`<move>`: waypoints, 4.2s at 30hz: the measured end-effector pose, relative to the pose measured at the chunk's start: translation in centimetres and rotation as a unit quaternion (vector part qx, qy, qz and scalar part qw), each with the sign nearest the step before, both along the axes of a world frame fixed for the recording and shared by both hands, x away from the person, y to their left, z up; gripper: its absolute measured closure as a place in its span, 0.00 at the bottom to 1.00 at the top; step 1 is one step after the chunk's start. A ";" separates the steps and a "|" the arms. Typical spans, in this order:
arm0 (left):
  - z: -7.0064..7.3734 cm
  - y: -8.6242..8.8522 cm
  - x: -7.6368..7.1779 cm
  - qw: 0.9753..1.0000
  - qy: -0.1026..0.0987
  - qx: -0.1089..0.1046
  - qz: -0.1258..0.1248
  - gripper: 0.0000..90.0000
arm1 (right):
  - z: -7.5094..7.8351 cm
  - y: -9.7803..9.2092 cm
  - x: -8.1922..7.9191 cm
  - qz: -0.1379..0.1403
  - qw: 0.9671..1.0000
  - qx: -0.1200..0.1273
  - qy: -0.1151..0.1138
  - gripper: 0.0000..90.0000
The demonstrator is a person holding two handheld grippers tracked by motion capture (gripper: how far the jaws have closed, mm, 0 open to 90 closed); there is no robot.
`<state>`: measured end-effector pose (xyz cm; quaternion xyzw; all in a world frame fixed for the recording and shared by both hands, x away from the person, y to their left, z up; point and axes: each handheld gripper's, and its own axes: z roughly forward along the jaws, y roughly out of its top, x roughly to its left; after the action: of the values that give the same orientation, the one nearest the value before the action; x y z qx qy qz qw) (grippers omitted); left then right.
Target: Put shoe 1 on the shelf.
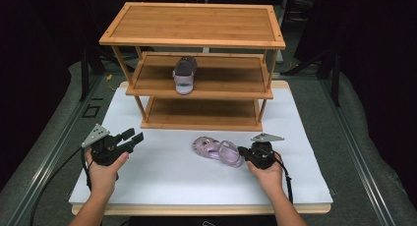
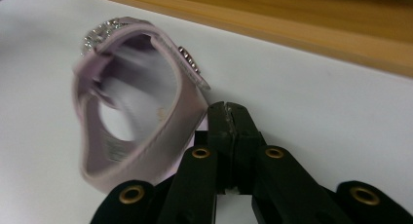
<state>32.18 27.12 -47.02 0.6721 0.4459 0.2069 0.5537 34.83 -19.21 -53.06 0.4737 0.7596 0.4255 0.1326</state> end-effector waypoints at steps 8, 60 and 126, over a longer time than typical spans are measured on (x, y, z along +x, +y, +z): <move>-0.4 -0.3 0.1 1.000 0.009 0.005 -0.004 0.58 | -1.1 0.0 -0.2 0.002 0.999 0.010 0.032 1.00; -3.5 0.5 1.5 0.996 0.085 0.033 -0.003 0.52 | 6.2 5.5 1.5 0.122 0.922 -0.271 0.247 0.83; -4.8 1.0 2.2 0.992 0.117 0.043 0.002 0.53 | 7.5 3.6 -2.7 0.066 0.993 -0.057 0.081 0.92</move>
<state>34.41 28.16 -51.85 0.7143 0.4993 0.1470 0.4679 32.18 -15.58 -45.56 0.4469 0.8207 0.3491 0.0688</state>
